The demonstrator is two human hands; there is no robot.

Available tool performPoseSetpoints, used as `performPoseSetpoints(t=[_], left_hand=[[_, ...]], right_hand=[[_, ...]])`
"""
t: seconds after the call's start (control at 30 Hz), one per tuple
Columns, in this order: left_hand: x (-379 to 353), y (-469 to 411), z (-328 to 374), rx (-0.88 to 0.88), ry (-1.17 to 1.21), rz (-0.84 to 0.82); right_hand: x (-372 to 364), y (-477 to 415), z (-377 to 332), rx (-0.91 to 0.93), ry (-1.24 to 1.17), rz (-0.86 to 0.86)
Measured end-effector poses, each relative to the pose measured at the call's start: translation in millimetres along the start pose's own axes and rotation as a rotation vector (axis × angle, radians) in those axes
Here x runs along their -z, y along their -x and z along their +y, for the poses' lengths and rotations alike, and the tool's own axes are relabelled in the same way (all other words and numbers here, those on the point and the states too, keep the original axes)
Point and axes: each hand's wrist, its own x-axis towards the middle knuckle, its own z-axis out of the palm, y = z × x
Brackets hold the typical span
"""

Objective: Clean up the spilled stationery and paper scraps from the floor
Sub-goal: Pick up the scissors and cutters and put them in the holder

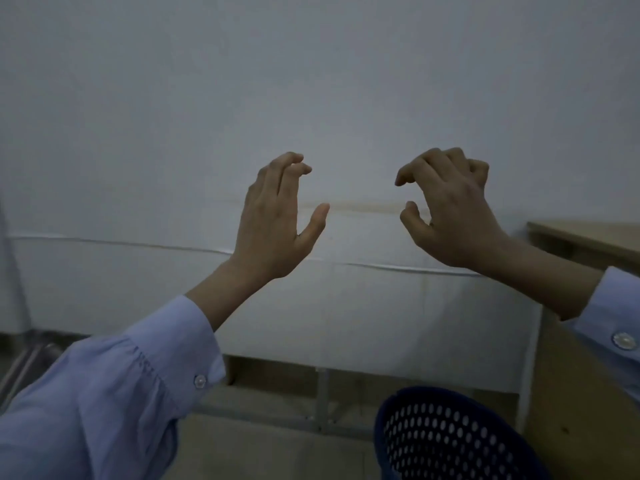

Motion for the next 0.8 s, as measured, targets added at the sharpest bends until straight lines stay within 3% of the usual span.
performPoseSetpoints(t=[0.37, 0.67, 0.8], left_hand=[[66, 182, -119, 0.348, -0.279, -0.217], [115, 344, -151, 0.712, -0.402, -0.326], [135, 405, -149, 0.866, -0.451, -0.369]], right_hand=[[-152, 61, -168, 0.049, -0.436, -0.257], [-236, 139, -308, 0.002, -0.899, -0.561], [-257, 183, -357, -0.033, -0.996, -0.729]])
